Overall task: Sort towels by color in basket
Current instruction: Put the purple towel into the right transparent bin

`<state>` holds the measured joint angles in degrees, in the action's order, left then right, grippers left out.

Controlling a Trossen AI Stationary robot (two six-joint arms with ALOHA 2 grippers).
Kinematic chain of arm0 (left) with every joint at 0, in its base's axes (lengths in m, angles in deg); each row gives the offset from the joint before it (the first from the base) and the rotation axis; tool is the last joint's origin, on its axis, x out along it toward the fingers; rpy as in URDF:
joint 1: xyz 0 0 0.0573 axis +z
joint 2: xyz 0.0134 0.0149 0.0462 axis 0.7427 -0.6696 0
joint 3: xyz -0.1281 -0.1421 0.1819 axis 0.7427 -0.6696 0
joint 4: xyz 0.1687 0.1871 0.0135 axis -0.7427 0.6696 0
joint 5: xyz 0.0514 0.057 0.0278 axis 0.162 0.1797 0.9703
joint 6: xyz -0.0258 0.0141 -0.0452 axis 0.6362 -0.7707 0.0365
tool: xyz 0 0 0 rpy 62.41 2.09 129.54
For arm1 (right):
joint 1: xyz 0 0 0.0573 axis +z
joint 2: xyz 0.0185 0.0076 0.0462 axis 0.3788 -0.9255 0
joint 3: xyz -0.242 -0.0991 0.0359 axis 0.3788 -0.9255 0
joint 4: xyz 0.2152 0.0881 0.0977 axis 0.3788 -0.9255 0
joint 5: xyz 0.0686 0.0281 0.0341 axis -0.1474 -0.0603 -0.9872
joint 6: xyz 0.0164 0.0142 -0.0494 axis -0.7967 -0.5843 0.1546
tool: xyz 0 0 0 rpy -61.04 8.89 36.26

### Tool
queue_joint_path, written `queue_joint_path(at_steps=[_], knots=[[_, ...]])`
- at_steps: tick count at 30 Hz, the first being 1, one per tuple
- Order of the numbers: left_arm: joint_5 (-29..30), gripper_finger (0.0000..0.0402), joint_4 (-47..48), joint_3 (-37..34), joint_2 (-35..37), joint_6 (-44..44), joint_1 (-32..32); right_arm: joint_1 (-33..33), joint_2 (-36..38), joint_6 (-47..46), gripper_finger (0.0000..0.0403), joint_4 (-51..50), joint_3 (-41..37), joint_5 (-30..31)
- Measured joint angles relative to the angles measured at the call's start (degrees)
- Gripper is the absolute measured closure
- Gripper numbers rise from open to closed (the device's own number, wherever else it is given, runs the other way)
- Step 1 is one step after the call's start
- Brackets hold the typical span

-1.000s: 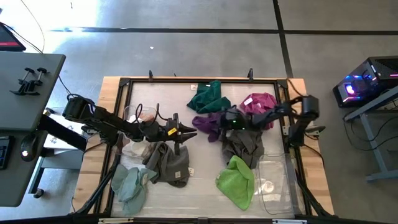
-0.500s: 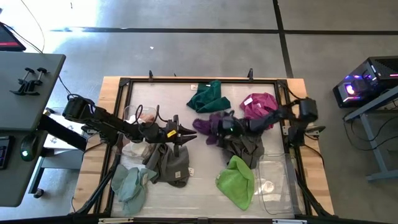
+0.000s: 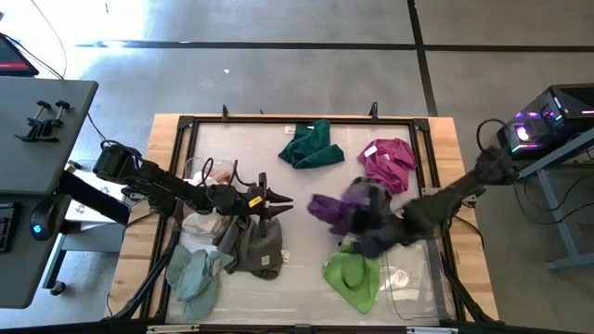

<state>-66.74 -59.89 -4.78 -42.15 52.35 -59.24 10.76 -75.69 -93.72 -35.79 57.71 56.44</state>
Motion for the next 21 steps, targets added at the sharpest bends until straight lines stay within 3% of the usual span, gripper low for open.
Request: queue_joint_path(at_steps=[3, 7, 10, 16, 18, 21], knots=[[-0.36, 0.033, 0.36, 0.0, -0.02, -1.29, -0.67, 7.27, -2.16, -21.06, 0.0394, -18.46, 8.26, -0.88], [-0.38, 0.033, 0.21, 0.0, -0.02, -2.49, -0.84, 15.63, -7.69, -45.24, 0.0394, -35.5, 17.47, -10.18], [-0.36, 0.033, 0.13, 0.0, -0.02, -2.49, -0.82, 19.18, -10.86, -55.87, 0.0394, -34.51, 19.94, -22.76], [-0.36, 0.033, -0.31, 0.0, -0.02, -1.98, -0.82, 23.54, -16.47, -80.56, 0.0394, -36.2, 20.01, -40.09], [-0.36, 0.033, -0.23, 0.0, -0.02, -1.96, -0.82, 25.02, -18.0, -86.34, 0.0394, -35.57, 19.43, -40.92], [-0.36, 0.033, -0.24, 0.0, -0.02, -2.15, -0.82, 25.63, -19.39, -96.45, 0.0394, -36.21, 17.09, -37.19]])
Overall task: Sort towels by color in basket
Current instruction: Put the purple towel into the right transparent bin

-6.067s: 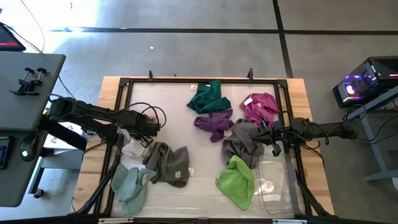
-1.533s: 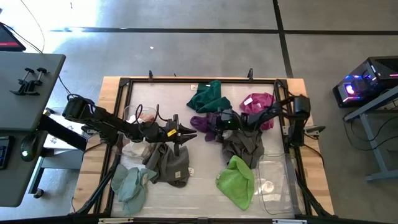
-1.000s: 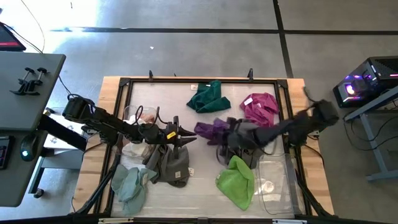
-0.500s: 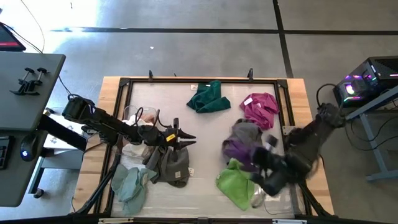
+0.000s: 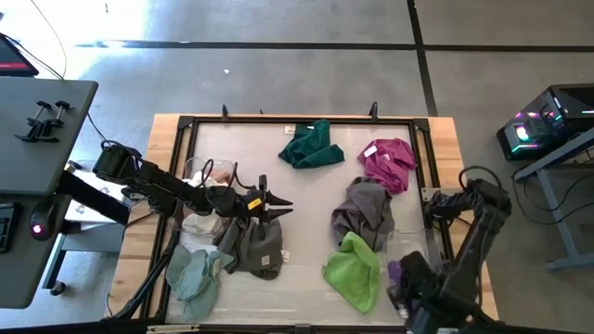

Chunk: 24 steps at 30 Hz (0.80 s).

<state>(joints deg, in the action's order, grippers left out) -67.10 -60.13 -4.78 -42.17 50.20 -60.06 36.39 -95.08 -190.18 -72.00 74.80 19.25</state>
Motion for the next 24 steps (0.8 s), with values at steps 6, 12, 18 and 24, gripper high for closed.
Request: queue_joint_path(at_steps=[6, 12, 18, 24], knots=[[0.0, 0.033, 0.03, 0.0, 0.0, -0.38, 0.04, -4.11, -2.08, -2.89, 0.0377, 0.19, -6.87, 0.35], [-0.06, 0.033, 0.16, 0.0, 0.0, -0.4, 0.07, -6.55, -2.02, -2.72, 0.0387, 5.25, -15.08, -1.02], [-0.15, 0.033, 0.04, 0.0, 0.0, -1.84, 0.07, -5.19, -2.02, -1.58, 0.0363, 13.49, -20.95, -3.74], [-0.15, 0.033, 0.03, 0.0, 0.0, -1.66, 0.07, -3.72, -1.56, 0.53, 0.0291, 5.7, -16.64, -3.74]])
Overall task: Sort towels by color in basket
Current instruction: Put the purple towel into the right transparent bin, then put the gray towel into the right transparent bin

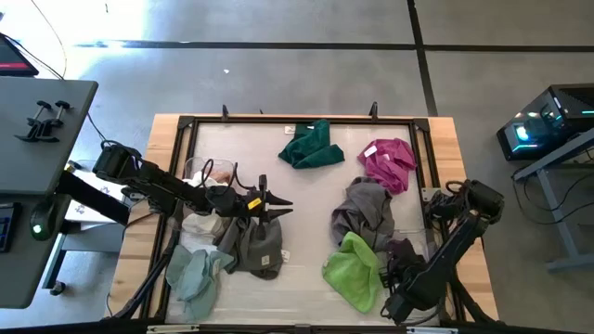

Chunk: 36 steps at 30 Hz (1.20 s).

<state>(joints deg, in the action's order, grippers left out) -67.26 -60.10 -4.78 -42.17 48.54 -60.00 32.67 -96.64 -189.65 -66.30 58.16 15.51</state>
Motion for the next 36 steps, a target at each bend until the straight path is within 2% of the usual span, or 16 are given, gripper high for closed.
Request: queue_joint_path(at_steps=[3, 6, 8, 13, 16, 20, 24, 28, 36], knots=[[0.0, 0.033, -0.06, 0.0, 0.0, 0.38, 0.0, 0.93, 0.38, 1.35, 0.0252, -5.73, 4.55, 0.21], [0.02, 0.033, -0.04, 0.0, 0.0, 0.51, 0.0, 1.7, 2.39, 3.87, 0.0232, -4.15, 6.57, 1.13], [0.02, 0.033, -0.07, 0.0, 0.0, 1.28, 0.0, 2.12, 3.83, 6.46, 0.0233, -1.08, 6.6, 1.28], [0.02, 0.033, 0.01, 0.0, 0.02, 1.91, 0.0, 2.93, 6.26, 7.21, 0.028, 0.07, 2.26, -0.32], [0.02, 0.033, -0.05, 0.0, 0.02, 2.37, 0.0, 2.89, 7.59, 6.8, 0.032, 6.14, -2.84, -4.36], [0.02, 0.033, 0.02, 0.0, 0.02, 2.81, 0.0, 2.87, 9.21, 10.37, 0.0364, 17.34, -10.75, -3.64], [0.02, 0.033, 0.13, 0.0, 0.02, 2.81, 0.0, 2.43, 10.06, 11.61, 0.038, 22.0, -16.1, -4.18], [0.02, 0.033, -0.08, 0.0, 0.02, 2.79, 0.04, 2.06, 12.3, 10.98, 0.0362, 19.72, -15.69, -3.31], [0.04, 0.033, -0.04, 0.0, 0.02, 2.94, 0.04, 2.23, 17.5, 13.5, 0.0292, 9.42, -6.87, 3.0]])
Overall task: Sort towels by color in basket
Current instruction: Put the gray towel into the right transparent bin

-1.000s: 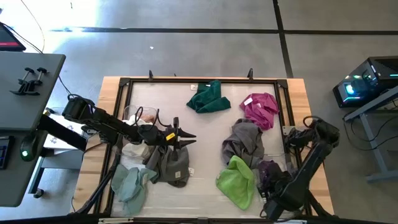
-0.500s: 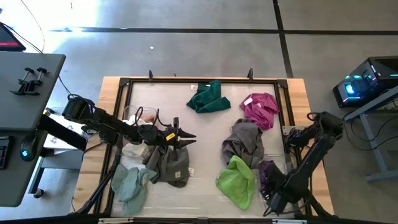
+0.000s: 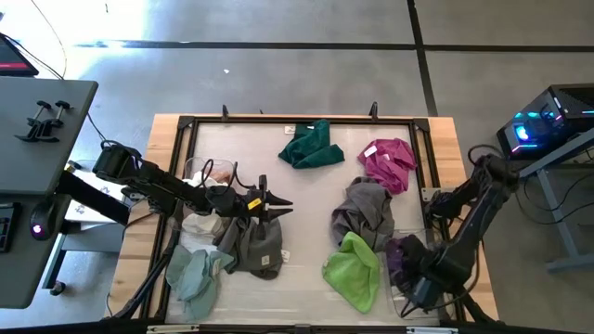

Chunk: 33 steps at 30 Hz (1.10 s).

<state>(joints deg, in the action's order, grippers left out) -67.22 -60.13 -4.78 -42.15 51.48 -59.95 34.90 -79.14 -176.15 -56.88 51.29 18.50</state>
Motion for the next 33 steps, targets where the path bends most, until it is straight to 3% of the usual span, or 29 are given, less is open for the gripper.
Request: queue_joint_path(at_steps=[5, 12, 17, 22, 26, 30, 33], knots=[[0.01, 0.033, -0.02, 0.0, 0.0, 0.37, -0.09, 0.0, 0.42, 8.98, 0.028, -5.88, 4.96, 6.76], [-0.01, 0.033, -0.02, 0.0, 0.0, 2.91, -0.13, -2.29, 0.4, 14.05, 0.0279, -14.93, 6.58, 19.78], [-0.01, 0.033, 0.02, 0.0, 0.0, 3.5, -0.13, -5.53, 0.31, 21.48, 0.0279, -13.39, 5.92, 26.7], [-0.01, 0.033, 0.31, -0.02, 0.0, 3.07, -0.13, -10.19, 0.31, 42.95, 0.0279, -3.91, 5.91, 27.38], [-0.01, 0.033, 0.44, -0.02, 0.0, 2.99, -0.13, -15.02, 1.24, 64.06, 0.0282, 13.0, 3.43, 27.84], [0.0, 0.033, 0.46, -0.02, 0.0, 2.97, -0.13, -20.33, 3.56, 79.24, 0.0293, 32.11, -2.43, 21.94], [0.01, 0.033, 0.48, -0.02, 0.0, 3.02, -0.26, -23.31, 4.74, 85.21, 0.03, 42.17, -8.34, 18.5]])
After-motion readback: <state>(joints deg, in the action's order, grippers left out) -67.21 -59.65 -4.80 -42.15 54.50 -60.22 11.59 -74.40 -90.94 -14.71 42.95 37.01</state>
